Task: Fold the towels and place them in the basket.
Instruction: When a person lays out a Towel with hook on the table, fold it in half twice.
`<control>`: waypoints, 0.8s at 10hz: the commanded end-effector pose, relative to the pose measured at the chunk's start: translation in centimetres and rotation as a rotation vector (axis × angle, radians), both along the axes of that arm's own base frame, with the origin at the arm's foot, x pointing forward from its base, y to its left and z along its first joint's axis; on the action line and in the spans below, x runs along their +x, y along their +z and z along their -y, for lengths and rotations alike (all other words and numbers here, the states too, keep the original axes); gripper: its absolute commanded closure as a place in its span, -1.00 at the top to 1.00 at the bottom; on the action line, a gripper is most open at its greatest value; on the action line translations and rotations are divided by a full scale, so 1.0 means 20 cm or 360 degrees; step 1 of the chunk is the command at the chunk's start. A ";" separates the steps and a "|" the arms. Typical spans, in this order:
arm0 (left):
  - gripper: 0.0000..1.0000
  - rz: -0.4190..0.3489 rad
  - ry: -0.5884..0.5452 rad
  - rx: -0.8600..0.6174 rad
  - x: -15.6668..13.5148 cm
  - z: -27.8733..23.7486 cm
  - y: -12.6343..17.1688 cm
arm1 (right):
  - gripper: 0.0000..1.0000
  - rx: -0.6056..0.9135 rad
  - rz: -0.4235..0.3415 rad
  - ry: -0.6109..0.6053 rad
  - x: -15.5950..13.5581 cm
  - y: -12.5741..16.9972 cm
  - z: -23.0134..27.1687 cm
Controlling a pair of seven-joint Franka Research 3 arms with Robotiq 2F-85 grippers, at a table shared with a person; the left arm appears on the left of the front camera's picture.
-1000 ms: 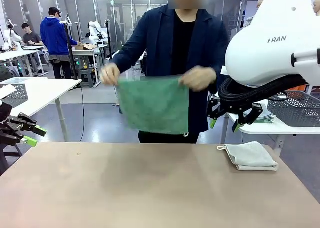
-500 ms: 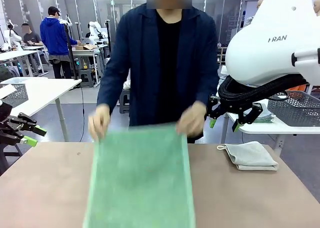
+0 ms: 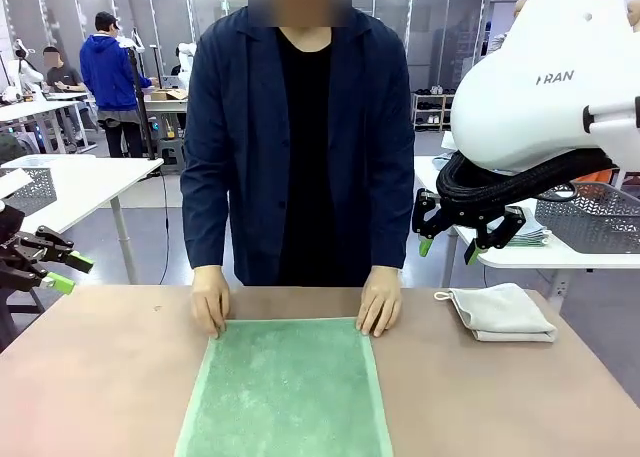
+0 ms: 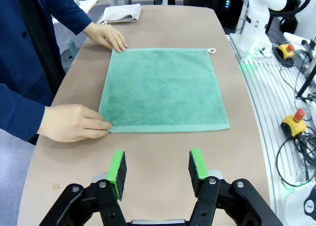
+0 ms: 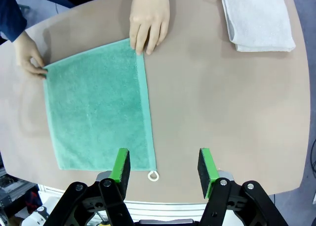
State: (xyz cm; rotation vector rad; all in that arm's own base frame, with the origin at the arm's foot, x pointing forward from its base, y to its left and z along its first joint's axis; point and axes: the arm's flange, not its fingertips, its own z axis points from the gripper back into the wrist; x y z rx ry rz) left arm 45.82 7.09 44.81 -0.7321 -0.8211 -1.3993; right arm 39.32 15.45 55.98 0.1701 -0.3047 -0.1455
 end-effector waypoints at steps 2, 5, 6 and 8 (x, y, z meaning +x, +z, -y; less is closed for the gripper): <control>0.31 0.0012 0.0007 -0.0004 -0.01 0.00 0.01 | 0.38 0.0023 -0.0002 -0.0005 -0.01 0.01 -0.01; 0.31 0.0012 0.0007 -0.0004 -0.01 0.00 0.01 | 0.38 0.0023 -0.0002 -0.0005 -0.01 0.01 -0.01; 0.31 0.0012 0.0007 -0.0004 -0.01 0.00 0.01 | 0.38 0.0023 -0.0002 -0.0005 -0.01 0.01 -0.01; 0.31 0.0012 0.0007 -0.0004 -0.01 0.00 0.01 | 0.38 0.0023 -0.0002 -0.0005 -0.01 0.01 -0.01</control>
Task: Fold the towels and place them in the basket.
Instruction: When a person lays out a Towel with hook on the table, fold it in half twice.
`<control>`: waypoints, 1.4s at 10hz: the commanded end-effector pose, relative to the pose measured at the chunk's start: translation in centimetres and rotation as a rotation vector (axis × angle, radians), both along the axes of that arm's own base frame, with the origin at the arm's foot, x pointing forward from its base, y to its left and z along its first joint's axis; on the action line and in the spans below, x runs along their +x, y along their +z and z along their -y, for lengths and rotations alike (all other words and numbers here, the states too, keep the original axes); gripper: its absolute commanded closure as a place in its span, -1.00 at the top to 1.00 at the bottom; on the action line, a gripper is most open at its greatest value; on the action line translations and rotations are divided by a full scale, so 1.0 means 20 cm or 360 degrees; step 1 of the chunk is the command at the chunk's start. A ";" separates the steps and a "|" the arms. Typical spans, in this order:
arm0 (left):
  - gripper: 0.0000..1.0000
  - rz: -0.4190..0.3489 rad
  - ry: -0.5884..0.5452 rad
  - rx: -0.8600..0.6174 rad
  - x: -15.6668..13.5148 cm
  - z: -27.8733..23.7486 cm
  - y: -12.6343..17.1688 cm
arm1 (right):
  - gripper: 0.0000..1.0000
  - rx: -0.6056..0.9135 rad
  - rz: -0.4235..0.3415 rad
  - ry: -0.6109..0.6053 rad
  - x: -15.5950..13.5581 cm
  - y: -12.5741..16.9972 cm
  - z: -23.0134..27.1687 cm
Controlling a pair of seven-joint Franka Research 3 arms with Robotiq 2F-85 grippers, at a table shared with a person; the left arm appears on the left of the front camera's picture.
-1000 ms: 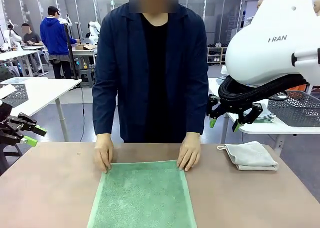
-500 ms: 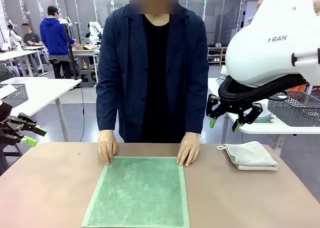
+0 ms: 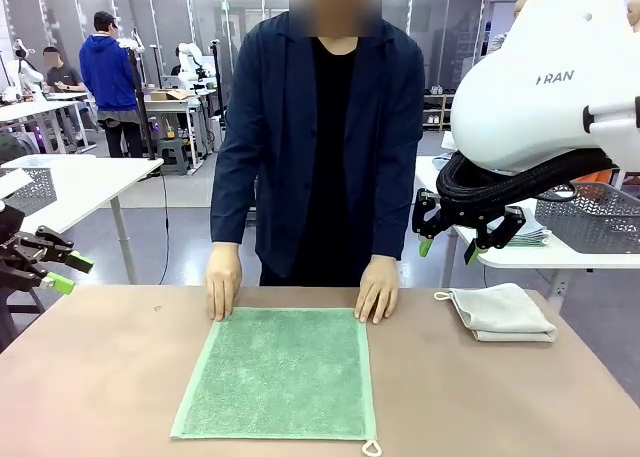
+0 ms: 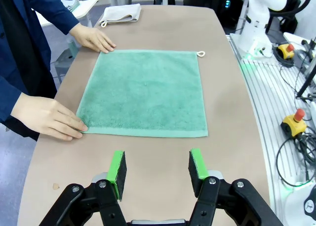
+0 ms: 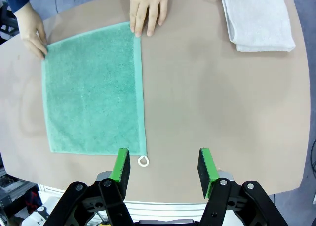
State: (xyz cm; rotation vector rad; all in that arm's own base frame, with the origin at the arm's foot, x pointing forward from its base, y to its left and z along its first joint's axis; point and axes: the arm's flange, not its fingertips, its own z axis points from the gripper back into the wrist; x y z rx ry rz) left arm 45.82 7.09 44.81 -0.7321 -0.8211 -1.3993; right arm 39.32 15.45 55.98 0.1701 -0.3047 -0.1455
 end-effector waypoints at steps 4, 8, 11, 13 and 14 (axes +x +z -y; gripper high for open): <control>0.31 0.0012 0.0007 -0.0004 -0.01 0.00 0.01 | 0.38 0.0023 -0.0002 -0.0004 -0.01 0.01 -0.01; 0.31 -0.0010 0.0040 0.0302 -0.06 0.23 0.31 | 0.39 -0.0201 0.0119 0.0492 0.06 0.06 -0.31; 1.00 0.0089 -0.0002 0.0659 -0.19 0.69 0.53 | 0.79 -0.0317 0.0198 0.1160 0.06 0.08 -0.72; 1.00 0.0141 -0.0104 0.0808 -0.24 0.92 0.55 | 0.83 -0.0400 0.0267 0.1652 0.02 0.06 -0.91; 1.00 0.0130 -0.0157 0.0913 -0.27 1.02 0.54 | 1.00 -0.0456 0.0284 0.1881 -0.01 0.03 -0.97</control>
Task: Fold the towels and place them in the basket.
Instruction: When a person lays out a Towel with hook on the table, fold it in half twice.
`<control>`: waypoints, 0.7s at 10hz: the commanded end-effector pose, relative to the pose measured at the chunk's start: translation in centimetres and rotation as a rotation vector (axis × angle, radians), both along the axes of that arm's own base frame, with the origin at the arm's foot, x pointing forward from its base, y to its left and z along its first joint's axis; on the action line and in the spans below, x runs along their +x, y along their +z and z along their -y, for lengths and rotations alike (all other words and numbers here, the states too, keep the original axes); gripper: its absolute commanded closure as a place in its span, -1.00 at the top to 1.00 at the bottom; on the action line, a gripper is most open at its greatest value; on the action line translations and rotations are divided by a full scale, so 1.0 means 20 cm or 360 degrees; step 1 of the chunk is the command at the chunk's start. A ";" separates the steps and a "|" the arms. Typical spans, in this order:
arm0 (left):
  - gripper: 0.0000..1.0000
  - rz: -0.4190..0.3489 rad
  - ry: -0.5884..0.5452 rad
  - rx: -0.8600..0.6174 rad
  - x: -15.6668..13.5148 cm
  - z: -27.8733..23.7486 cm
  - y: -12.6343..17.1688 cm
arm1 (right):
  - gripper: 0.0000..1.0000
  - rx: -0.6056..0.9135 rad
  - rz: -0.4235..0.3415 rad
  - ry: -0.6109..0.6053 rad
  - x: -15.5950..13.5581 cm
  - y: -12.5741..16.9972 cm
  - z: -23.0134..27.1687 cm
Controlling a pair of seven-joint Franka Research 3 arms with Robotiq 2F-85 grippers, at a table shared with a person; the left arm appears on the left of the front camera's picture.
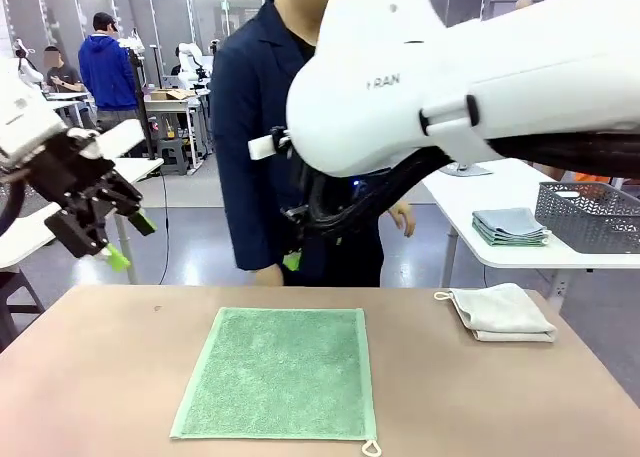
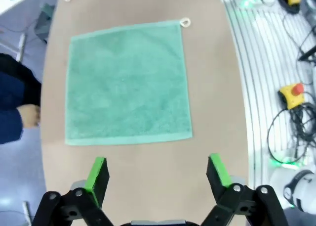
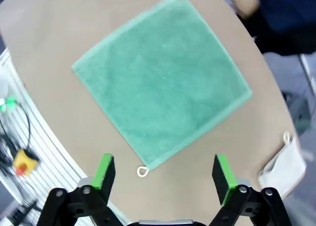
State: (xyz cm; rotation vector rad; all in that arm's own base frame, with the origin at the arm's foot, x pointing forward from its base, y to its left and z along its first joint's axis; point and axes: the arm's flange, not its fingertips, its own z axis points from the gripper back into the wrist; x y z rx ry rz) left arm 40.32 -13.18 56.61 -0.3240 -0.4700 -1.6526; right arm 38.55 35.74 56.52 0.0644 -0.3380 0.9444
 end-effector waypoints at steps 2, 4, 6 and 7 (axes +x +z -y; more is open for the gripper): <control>1.00 0.0007 -0.0080 0.0312 -0.05 0.15 -0.07 | 1.00 -0.0139 -0.0002 0.0576 0.01 -0.06 -0.01; 1.00 -0.0015 -0.0087 0.0461 -0.10 0.24 -0.09 | 1.00 -0.0193 -0.0076 0.0759 0.00 -0.09 0.04; 1.00 -0.0048 0.0012 0.0628 -0.15 0.34 -0.12 | 1.00 -0.0348 -0.0154 0.0749 -0.01 -0.11 0.12; 1.00 -0.0067 0.0067 0.0685 -0.16 0.39 -0.13 | 1.00 -0.0377 -0.0198 0.0744 -0.02 -0.11 0.16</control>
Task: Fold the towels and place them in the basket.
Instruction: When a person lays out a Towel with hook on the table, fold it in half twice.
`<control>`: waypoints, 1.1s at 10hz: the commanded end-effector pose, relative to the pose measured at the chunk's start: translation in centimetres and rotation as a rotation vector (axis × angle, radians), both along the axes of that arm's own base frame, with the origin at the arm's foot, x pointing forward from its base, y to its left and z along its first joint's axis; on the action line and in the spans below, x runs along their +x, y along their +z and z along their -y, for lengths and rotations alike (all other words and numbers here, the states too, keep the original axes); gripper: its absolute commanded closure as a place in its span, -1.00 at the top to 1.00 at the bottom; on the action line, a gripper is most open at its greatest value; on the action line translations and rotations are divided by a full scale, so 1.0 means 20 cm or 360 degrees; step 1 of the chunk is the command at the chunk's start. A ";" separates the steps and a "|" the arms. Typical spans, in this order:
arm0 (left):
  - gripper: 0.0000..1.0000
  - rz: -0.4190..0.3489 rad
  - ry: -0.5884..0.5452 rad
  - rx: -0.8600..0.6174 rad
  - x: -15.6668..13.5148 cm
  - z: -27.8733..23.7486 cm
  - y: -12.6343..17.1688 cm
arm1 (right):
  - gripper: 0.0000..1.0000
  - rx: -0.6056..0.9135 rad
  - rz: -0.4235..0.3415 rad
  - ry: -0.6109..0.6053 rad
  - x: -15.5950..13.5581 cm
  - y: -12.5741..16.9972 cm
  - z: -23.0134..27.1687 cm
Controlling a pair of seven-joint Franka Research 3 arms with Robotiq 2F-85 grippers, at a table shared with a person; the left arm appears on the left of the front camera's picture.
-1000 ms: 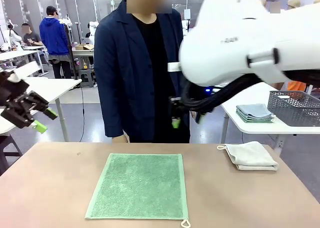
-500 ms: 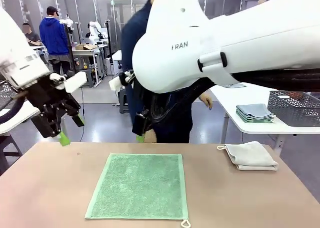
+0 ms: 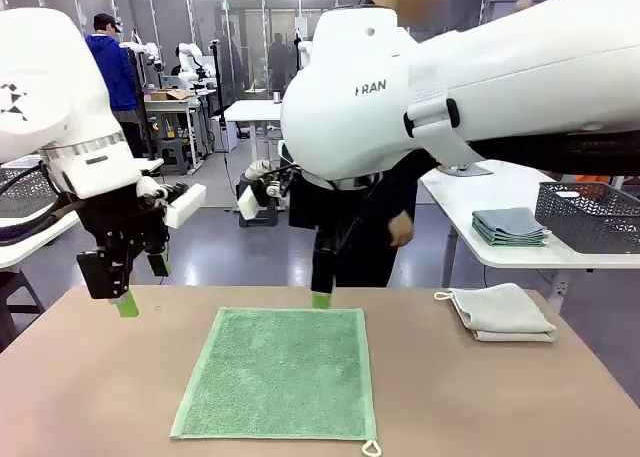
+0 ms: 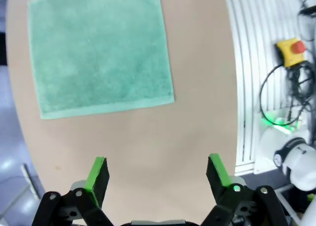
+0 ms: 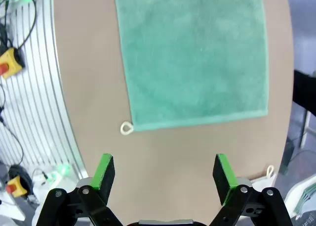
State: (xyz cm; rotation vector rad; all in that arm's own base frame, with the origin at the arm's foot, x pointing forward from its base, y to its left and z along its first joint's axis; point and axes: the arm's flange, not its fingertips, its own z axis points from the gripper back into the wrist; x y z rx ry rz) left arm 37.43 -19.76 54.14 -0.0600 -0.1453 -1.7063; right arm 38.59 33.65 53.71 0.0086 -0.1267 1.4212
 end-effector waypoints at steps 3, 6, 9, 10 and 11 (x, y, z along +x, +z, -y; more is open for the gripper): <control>1.00 0.0011 0.0255 0.0243 -0.02 0.22 -0.08 | 1.00 -0.0160 -0.0061 -0.0078 -0.09 0.02 0.14; 1.00 0.0073 0.0217 0.0245 -0.02 0.27 -0.13 | 1.00 -0.0126 -0.0109 0.0034 -0.12 0.01 0.18; 1.00 0.0154 0.0234 0.0201 -0.02 0.23 -0.14 | 1.00 -0.0163 -0.0133 0.0093 -0.12 -0.01 0.19; 1.00 0.0047 0.0202 0.0216 -0.03 0.27 -0.14 | 1.00 -0.0165 -0.0104 0.0023 -0.11 0.00 0.15; 1.00 0.0047 0.0202 0.0216 -0.03 0.27 -0.14 | 1.00 -0.0165 -0.0104 0.0023 -0.11 0.00 0.15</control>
